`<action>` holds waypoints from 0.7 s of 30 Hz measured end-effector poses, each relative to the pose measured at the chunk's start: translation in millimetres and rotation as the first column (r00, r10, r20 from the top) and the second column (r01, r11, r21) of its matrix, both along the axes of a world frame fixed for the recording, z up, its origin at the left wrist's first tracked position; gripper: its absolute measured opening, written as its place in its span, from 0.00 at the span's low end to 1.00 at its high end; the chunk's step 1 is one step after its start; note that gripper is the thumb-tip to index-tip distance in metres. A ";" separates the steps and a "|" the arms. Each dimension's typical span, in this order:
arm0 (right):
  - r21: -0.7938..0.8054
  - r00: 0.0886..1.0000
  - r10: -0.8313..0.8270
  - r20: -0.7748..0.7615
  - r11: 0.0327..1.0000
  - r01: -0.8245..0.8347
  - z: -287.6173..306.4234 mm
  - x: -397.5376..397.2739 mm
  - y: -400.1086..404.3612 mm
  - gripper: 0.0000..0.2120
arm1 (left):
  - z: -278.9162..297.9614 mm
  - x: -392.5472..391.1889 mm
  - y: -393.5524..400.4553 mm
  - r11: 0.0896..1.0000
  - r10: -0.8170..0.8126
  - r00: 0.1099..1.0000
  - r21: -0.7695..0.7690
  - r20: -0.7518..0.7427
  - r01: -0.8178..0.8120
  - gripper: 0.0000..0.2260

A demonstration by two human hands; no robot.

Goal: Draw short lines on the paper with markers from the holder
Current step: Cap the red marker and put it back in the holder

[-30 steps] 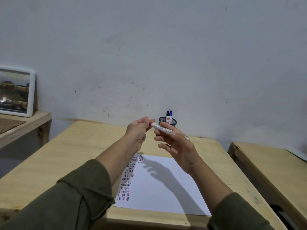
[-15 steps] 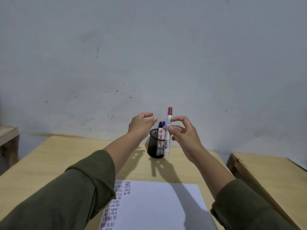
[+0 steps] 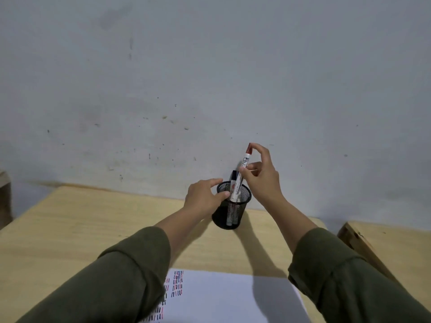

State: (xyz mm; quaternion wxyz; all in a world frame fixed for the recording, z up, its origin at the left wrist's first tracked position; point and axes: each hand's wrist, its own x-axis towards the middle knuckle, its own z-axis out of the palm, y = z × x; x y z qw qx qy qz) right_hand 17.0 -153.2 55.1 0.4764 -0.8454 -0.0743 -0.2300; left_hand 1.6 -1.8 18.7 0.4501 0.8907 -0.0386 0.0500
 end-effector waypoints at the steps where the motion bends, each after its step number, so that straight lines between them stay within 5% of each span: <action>1: 0.005 1.000 -0.017 0.008 1.000 0.017 -1.5 2.4 1.4 0.28 | -1.4 1.4 0.2 1.000 -0.007 1.000 0.010 0.003 0.007 0.22; 6: 0.005 0.999 -0.031 0.034 1.000 0.030 -4.0 10.6 6.2 0.34 | -7.8 7.6 1.3 1.000 -0.014 1.000 0.009 0.002 0.014 0.22; 21: -0.312 0.985 0.050 -0.163 0.945 -0.099 -30.7 23.9 15.6 0.27 | -17.0 17.1 -0.6 0.999 0.033 0.999 -0.038 0.002 -0.033 0.20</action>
